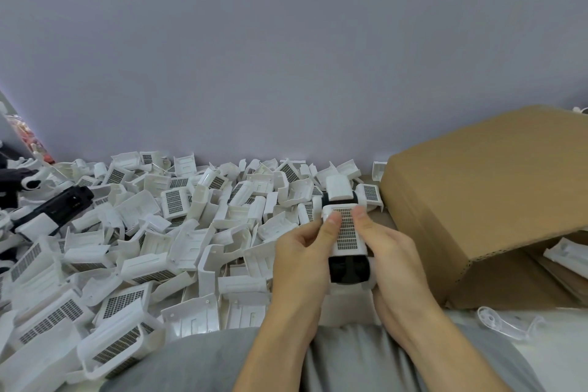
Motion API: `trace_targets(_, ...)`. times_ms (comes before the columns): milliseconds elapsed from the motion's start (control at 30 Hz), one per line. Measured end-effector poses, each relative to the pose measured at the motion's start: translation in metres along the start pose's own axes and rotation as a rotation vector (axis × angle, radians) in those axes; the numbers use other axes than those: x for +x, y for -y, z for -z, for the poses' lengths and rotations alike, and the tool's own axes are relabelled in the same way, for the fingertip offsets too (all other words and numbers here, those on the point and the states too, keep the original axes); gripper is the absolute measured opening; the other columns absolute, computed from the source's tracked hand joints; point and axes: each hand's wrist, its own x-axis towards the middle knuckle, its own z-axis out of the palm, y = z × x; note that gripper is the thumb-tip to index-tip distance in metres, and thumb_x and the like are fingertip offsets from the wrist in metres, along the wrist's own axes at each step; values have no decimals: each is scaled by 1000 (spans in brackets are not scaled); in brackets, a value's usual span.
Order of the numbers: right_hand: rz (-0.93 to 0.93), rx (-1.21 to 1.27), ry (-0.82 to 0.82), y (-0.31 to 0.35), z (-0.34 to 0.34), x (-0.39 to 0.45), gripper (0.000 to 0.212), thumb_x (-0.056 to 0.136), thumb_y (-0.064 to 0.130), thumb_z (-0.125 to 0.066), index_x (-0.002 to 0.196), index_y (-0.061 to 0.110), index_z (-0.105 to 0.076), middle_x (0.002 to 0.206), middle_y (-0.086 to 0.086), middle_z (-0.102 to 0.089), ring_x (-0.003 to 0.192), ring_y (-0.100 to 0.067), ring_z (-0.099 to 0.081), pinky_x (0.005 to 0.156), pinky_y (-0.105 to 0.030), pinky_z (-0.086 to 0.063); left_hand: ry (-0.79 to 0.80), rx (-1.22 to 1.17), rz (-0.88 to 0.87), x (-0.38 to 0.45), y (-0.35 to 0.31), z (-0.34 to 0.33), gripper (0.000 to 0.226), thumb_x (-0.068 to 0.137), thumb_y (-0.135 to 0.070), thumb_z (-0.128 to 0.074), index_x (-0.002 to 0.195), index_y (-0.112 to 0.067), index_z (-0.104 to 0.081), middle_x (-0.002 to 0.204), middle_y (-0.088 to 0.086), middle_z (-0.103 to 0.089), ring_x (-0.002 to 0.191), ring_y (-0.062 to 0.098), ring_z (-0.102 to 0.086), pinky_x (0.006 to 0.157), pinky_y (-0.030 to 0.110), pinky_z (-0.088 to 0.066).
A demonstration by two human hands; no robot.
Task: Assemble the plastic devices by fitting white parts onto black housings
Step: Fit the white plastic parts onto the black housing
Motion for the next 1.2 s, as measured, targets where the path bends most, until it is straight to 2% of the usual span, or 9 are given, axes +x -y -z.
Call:
trace_targets(167, 51, -111, 48, -2, -2, 0, 19, 97, 20, -62, 102, 14, -78, 96, -7, -78, 98, -25, -74, 96, -55, -53, -104, 150, -78, 2, 2, 2, 27, 101, -25, -58, 86, -16, -79, 75, -1, -76, 67, 9, -69, 54, 19, -48)
trace_targets(267, 116, -177, 36, 0, -4, -1, 17, 95, 19, -63, 103, 19, -78, 95, 0, -79, 97, -18, -74, 95, -53, -55, -104, 190, -139, 2, 2, 3, 27, 102, -21, -56, 87, -18, -79, 80, -1, -78, 78, 11, -73, 67, 25, -56)
trace_targets(467, 84, -120, 40, -2, -2, 1, 21, 96, 26, -62, 99, 16, -80, 95, -6, -78, 96, -23, -74, 97, -53, -54, -43, -37, -10, 2, 0, 3, 25, 95, -27, -63, 85, -14, -82, 78, 7, -77, 65, 13, -70, 46, 17, -47)
trace_targets(567, 6, -35, 65, -2, 2, 4, 25, 99, 24, -56, 100, 13, -79, 101, -14, -77, 103, -33, -72, 98, -54, -52, 20, -93, 29, 4, 1, 4, 26, 84, -32, -67, 89, -10, -81, 87, 14, -77, 78, 22, -74, 65, 32, -60)
trace_targets(667, -19, 3, 85, 0, 6, 5, 26, 100, 15, -53, 105, 11, -78, 105, -14, -76, 106, -33, -71, 98, -51, -52, 31, -52, -10, 4, 2, 3, 19, 92, -16, -64, 103, -9, -77, 98, 11, -78, 94, 24, -74, 83, 40, -59)
trace_targets(800, 45, -143, 70, 0, 4, 3, 24, 101, 14, -52, 108, 16, -75, 101, -3, -78, 101, -21, -73, 85, -36, -55, -34, 164, -113, 1, 4, 3, 25, 103, -12, -53, 97, -22, -75, 85, -7, -78, 74, 3, -71, 56, 13, -48)
trace_targets(1000, 116, -232, 1, 4, -1, -1, 13, 94, 22, -65, 104, 25, -73, 98, 9, -78, 97, -4, -71, 76, -14, -52, -116, 124, -149, 3, 3, 2, 22, 103, -13, -53, 106, -22, -73, 89, -9, -78, 79, 2, -72, 61, 16, -51)
trace_targets(1100, 20, -262, -61, 1, 0, 1, 35, 89, 39, -67, 121, 23, -65, 115, 3, -71, 108, -13, -67, 90, -26, -50, -195, -58, -85, 7, 4, 3, 15, 103, -19, -53, 112, -22, -65, 83, -8, -78, 76, 4, -72, 60, 17, -52)
trace_targets(1200, -130, -186, -38, 0, -3, -1, 71, 68, 62, -69, 127, 25, -57, 115, 1, -71, 103, -15, -68, 88, -32, -50, -249, -237, -30, 9, 3, 3, 20, 104, -20, -50, 117, -10, -61, 88, 2, -77, 87, 17, -72, 77, 31, -54)
